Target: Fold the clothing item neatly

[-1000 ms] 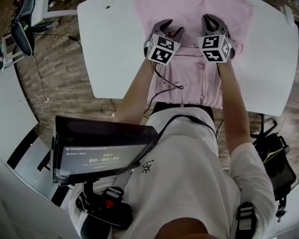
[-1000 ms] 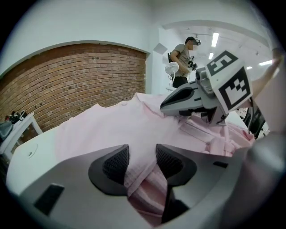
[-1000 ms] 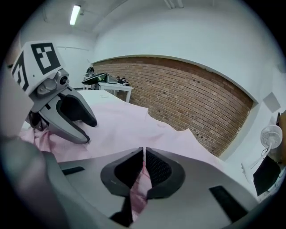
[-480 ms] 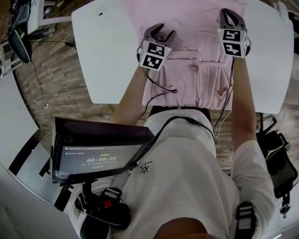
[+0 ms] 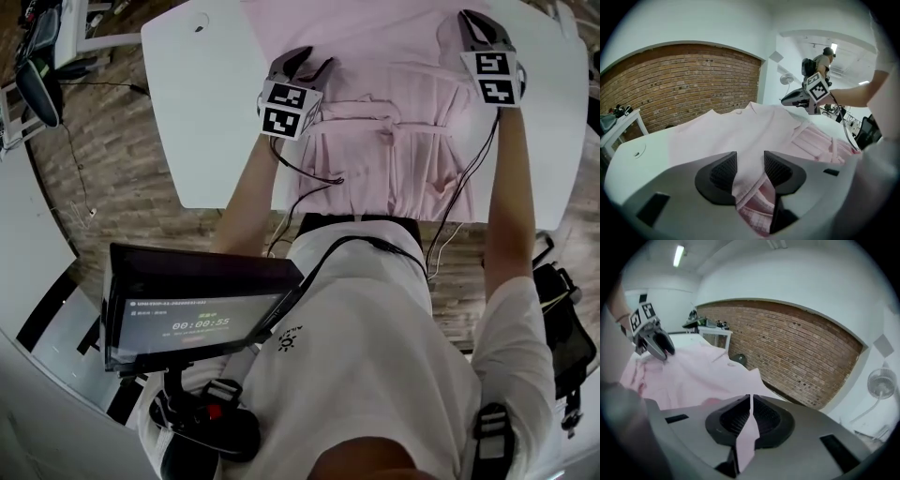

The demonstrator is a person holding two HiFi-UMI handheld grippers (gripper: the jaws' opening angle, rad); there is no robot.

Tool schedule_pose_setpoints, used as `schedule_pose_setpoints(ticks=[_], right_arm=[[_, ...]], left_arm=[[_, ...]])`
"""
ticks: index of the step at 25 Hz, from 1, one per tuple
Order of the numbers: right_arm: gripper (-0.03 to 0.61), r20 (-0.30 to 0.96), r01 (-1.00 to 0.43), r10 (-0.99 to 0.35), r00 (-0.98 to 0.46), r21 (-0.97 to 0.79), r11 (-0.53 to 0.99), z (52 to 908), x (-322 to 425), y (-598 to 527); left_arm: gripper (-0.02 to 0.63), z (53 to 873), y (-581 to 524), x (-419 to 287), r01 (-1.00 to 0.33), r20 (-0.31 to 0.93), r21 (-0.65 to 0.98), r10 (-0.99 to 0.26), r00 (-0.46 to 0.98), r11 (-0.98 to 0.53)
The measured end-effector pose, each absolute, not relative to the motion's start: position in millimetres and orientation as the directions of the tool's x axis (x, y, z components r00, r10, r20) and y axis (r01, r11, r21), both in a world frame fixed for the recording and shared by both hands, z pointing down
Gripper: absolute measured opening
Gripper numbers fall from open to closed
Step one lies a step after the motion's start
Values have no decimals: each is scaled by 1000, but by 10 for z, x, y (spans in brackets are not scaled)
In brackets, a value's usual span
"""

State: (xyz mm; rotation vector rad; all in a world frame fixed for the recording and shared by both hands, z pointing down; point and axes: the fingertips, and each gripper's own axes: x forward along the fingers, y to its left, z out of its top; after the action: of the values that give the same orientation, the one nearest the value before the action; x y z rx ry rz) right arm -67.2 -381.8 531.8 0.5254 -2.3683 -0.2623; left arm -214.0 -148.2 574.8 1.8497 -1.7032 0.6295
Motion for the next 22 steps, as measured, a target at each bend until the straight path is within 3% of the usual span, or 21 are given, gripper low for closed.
schedule_pose_setpoints(ticks=[3,6,12,22], right_arm=[[21,554,-263,-309,-773,163,951,5199,-840,-3373],[21,599,-171,-237,-765,166,971,5376,-1054,-3000],[21,687,-137,-223,-692,178,974,5690,-1073,-2928],[21,736,-240,-219,-641,79,968,5884,-639,-3111]], left_arm=[[178,5571,-1517,-2222,-998,629,39,-775,59,-45],[178,5533,-1572,-2388,-1000,617,9,-786,22,-21],[176,5723,-1727,-2698,-997,652,-68,-758,-18,-35],[192,5958,-1778,-2902,-1000,702,28,-712,22,-3]])
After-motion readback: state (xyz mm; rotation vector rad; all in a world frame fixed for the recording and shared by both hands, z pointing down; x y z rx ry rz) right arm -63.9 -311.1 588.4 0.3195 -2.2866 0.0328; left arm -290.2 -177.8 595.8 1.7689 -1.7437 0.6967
